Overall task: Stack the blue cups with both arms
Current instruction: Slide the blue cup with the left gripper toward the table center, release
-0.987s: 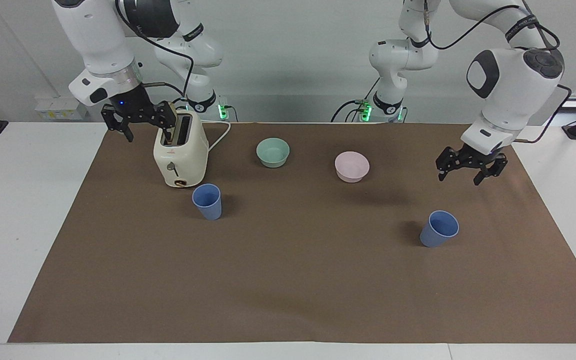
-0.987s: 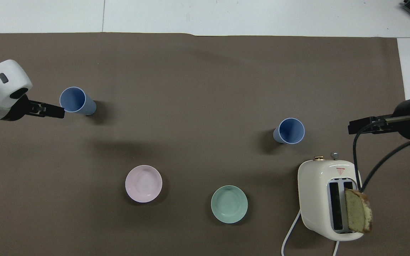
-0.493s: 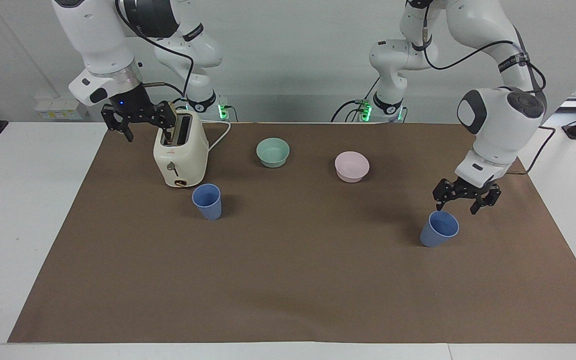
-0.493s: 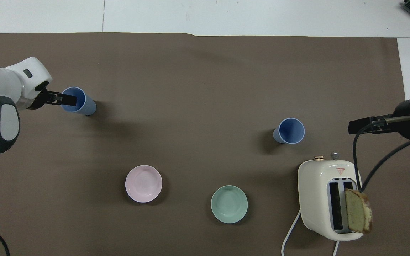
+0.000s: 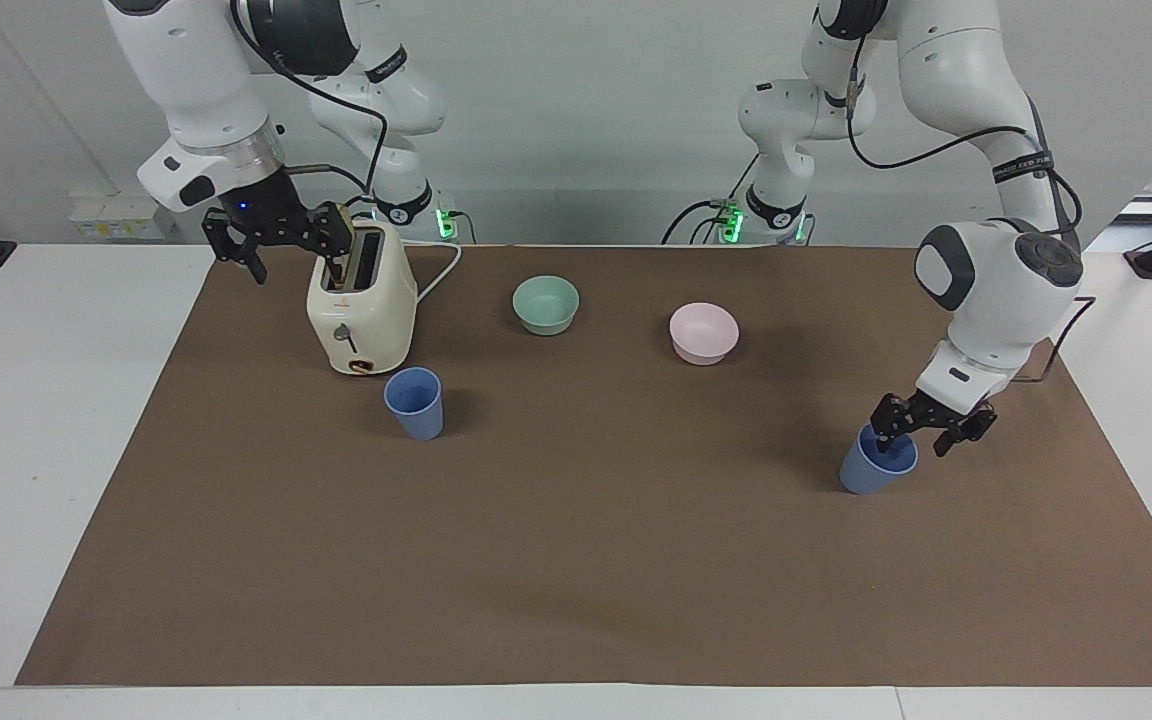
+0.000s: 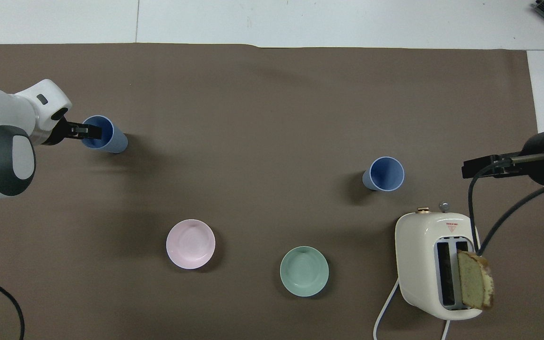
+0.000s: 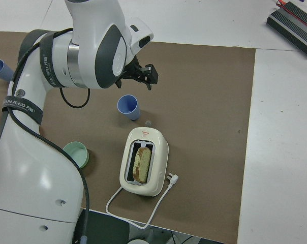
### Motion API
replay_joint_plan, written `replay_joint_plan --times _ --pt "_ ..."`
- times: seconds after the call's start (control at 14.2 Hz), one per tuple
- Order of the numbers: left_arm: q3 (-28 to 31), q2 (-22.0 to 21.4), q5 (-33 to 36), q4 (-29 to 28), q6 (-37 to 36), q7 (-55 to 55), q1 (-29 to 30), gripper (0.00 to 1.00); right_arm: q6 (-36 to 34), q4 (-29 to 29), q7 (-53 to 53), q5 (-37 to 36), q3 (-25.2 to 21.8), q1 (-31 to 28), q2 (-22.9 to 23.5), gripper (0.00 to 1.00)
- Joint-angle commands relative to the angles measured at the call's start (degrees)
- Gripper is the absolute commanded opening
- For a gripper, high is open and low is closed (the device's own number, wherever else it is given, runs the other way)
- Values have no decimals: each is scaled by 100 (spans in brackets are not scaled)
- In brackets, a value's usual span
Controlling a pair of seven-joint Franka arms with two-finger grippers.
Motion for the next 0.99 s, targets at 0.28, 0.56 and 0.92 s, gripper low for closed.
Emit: replay_joint_plan --times 0.28,0.56,0.92 --pt "-19 -15 -98 35 37 83 -38 0 26 -104 -171 -86 37 -75 -93 100" --pt "-1 -261 -106 61 -156 -171 -598 0 26 -104 -171 -86 36 -75 -101 100" --pt "-1 -437 -106 -88 -209 -1822 -2057 0 17 -104 -171 -86 37 -75 -101 100"
